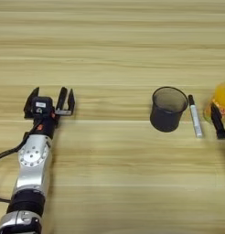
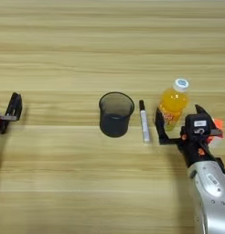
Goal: Move the objects on the table
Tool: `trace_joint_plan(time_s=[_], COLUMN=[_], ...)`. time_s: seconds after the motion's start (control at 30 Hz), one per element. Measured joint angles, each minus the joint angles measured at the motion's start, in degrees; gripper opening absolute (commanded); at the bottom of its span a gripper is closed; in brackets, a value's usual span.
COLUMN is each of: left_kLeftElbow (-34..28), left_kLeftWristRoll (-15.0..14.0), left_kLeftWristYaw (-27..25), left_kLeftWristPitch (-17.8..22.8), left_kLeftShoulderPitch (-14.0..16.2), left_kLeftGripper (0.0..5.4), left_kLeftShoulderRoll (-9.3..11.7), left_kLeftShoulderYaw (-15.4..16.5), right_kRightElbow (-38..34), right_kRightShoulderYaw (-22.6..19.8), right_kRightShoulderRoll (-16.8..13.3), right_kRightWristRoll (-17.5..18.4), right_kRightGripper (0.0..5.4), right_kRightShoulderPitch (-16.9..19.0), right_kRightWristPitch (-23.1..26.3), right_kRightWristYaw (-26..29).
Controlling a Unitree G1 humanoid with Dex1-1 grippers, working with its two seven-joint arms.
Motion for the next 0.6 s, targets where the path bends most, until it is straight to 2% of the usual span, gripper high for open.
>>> trace_joint_plan(time_s=[0.1,0.27,0.6], left_kLeftElbow=[0.0,-0.1,-0.2], left_kLeftWristRoll=[0.0,0.1,0.1], left_kLeftWristYaw=[0.1,0.3,0.5], left_kLeftWristPitch=[0.0,0.0,-0.1], left_kLeftShoulderPitch=[0.0,0.0,0.0], left_kLeftGripper=[5.36,5.36,5.36], left_kLeftShoulderRoll=[0.0,-0.1,-0.2], left_kLeftShoulderYaw=[-0.2,-0.5,-0.7], right_kRightElbow=[1.4,6.1,14.6], right_kRightShoulderYaw=[0.3,0.2,-0.2], right_kRightShoulderRoll=[0.1,0.1,0.1], right_kRightWristRoll=[-0.2,-1.2,-1.4], right_kRightGripper=[5.4,5.4,5.4], right_kRightShoulderPitch=[-1.4,-5.9,-11.1], right_kRightWristPitch=[-0.6,-1.6,-4.8], right_kRightWristYaw=[-0.2,-1.4,-1.6])
